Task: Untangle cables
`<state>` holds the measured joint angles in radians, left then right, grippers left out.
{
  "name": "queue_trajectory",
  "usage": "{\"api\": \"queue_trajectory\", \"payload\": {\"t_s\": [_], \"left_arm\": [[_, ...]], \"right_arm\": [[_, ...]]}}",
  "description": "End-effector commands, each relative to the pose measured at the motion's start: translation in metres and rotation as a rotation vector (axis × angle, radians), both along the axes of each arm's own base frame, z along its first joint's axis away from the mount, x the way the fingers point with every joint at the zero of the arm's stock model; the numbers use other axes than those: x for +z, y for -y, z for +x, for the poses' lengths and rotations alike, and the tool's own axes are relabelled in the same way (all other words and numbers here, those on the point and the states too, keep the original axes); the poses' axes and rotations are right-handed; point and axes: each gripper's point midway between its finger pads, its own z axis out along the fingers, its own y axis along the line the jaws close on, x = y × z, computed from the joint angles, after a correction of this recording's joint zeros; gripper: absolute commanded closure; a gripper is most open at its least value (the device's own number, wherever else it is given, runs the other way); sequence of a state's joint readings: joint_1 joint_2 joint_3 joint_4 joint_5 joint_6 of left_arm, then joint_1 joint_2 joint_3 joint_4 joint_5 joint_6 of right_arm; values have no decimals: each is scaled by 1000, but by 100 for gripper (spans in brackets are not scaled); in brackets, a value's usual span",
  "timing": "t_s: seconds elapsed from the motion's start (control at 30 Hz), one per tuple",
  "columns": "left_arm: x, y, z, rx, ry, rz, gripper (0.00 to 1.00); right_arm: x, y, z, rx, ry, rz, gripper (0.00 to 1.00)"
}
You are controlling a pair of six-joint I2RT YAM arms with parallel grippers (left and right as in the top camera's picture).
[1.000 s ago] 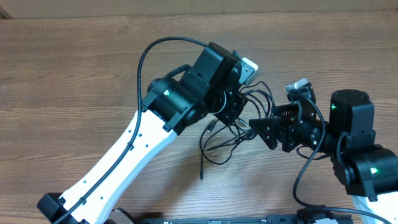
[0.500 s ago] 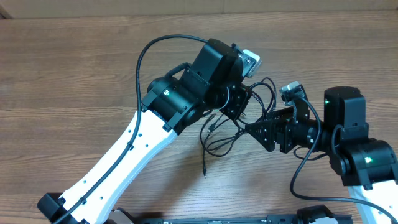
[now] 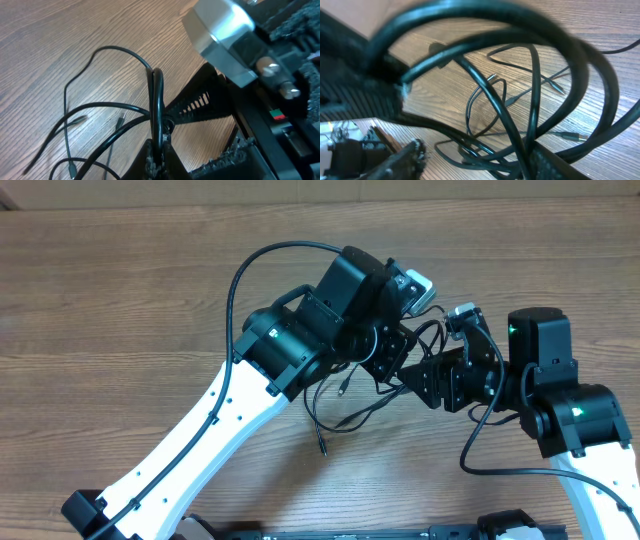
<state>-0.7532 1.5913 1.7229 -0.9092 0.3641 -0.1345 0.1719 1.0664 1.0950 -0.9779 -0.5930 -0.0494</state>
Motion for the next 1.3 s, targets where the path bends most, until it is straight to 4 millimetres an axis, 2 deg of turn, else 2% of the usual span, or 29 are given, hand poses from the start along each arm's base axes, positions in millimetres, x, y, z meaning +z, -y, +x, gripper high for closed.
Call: {"api": "queue_trajectory", "payload": {"t_s": [0.0,0.1,0.2,0.23,0.43,0.5,0.53,0.57,0.6,0.63,0.67,0.77,0.83,0.93,1.0,1.07,1.1,1.13,1.17,1.2,1.23,1.27], "left_arm": [[22,5,-8,-43,44,-60,96],[32,14,-15,-99,37,-121,96],[35,17,-17,-116,36,-139,96],[34,16,-17,-116,34,-138,96],[32,15,-15,-103,35,-127,96],[24,5,-3,-13,40,-75,96],[18,-5,9,97,30,-33,96],[0,-43,37,426,-15,64,96],[-12,-79,51,660,-59,122,96],[-16,-92,54,737,-80,140,96],[-25,-116,58,853,-129,168,96],[-45,-162,62,1009,-250,230,96],[-52,-172,59,1022,-303,252,96],[-59,-181,55,1008,-334,296,96],[-59,-181,55,1008,-334,296,96],[-59,-180,55,1007,-334,293,96],[-59,-177,55,983,-332,290,96],[-58,-172,56,929,-317,290,96],[-56,-163,56,838,-298,284,96],[-53,-151,55,725,-275,275,96],[-50,-138,52,572,-240,266,96],[-48,-128,47,463,-221,255,96]], "right_arm": [[5,1,1,-3,11,-13,52],[5,0,-1,5,3,-4,71],[6,-1,-2,9,2,1,81],[6,-1,-2,9,2,1,94],[8,-5,-5,30,-4,28,96],[12,-10,-9,55,-8,58,96],[15,-13,-11,73,-9,80,96],[21,-16,-16,91,-1,105,96],[27,-16,-20,94,23,114,96],[31,-16,-21,93,40,118,96],[42,-16,-25,80,75,136,96],[73,-6,-27,-33,169,179,96],[81,6,-24,-140,191,175,96],[87,52,-15,-509,188,166,96],[82,72,-12,-666,157,169,96],[78,77,-12,-694,143,152,96],[76,71,-14,-635,152,128,96],[73,63,-16,-553,168,95,90],[70,58,-19,-490,171,70,76],[66,54,-22,-451,165,53,61],[60,51,-24,-409,156,24,32],[56,49,-25,-375,150,7,21]]}}
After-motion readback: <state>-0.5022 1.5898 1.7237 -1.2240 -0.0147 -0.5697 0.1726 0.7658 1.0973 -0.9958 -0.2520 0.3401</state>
